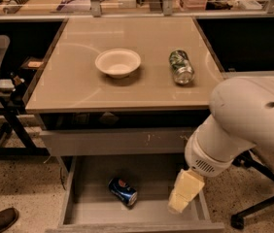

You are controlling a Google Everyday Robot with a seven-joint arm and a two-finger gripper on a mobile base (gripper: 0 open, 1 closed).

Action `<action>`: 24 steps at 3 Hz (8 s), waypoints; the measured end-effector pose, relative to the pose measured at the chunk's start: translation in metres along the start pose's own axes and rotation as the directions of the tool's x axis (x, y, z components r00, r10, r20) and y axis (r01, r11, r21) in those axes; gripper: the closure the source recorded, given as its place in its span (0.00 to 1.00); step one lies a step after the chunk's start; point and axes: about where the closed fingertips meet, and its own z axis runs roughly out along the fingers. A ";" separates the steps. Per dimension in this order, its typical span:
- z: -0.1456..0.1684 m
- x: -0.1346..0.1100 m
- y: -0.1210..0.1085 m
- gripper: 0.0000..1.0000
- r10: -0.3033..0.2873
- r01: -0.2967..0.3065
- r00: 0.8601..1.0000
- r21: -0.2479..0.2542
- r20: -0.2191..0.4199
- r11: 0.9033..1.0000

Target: Pick pepsi can from middle drawer and place on counter

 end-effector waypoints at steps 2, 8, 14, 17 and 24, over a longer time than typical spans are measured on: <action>0.036 -0.001 -0.002 0.00 0.065 -0.065 0.998 0.018 0.010 0.998; 0.224 -0.062 0.037 0.00 0.234 -0.235 0.968 0.000 0.091 0.972; 0.302 -0.078 0.022 0.00 0.357 -0.339 0.916 -0.123 0.181 0.933; 0.305 -0.112 -0.033 0.00 0.323 -0.320 0.886 -0.065 0.334 0.945; 0.327 -0.086 -0.038 0.00 0.306 -0.296 0.874 -0.086 0.377 0.951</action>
Offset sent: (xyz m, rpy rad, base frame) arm 0.0035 0.0067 -0.0285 0.0022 0.0019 -0.0453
